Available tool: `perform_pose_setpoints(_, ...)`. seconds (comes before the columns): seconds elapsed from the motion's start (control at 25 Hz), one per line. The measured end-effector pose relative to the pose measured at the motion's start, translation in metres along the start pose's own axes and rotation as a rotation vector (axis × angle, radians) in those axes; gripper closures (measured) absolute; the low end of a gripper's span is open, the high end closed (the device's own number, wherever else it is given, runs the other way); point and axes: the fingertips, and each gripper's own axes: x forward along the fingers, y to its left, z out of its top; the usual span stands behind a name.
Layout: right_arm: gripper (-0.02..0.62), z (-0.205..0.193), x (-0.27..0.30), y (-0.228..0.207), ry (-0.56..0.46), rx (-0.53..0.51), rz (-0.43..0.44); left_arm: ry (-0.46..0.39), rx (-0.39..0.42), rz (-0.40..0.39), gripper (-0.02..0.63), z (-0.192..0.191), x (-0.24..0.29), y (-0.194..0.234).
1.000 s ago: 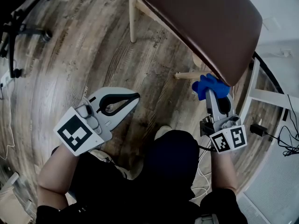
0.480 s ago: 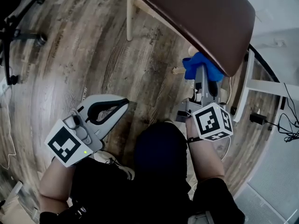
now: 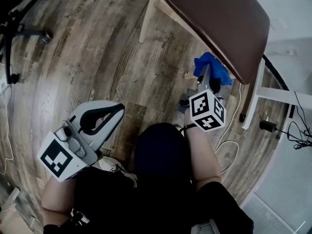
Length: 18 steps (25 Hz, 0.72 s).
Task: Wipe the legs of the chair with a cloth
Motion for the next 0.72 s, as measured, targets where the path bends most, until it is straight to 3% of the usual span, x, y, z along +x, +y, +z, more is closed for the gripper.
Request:
perform_pose_setpoints(0.24,0.494,-0.060,0.026,-0.012,0.128,0.029,-0.048,0.022,0.005,0.016,0.598,-0.007,-0.004,0.005)
perform_pose_setpoints(0.44,0.494,-0.123,0.050,-0.024,0.227,-0.090,-0.052,0.038,-0.004,0.046,0.598,-0.012,-0.005,0.013)
perform_pose_setpoints(0.72,0.494,-0.212,0.070,-0.045,0.398,-0.106,-0.069,0.073,0.013,0.057,0.598,-0.019,0.002,0.014)
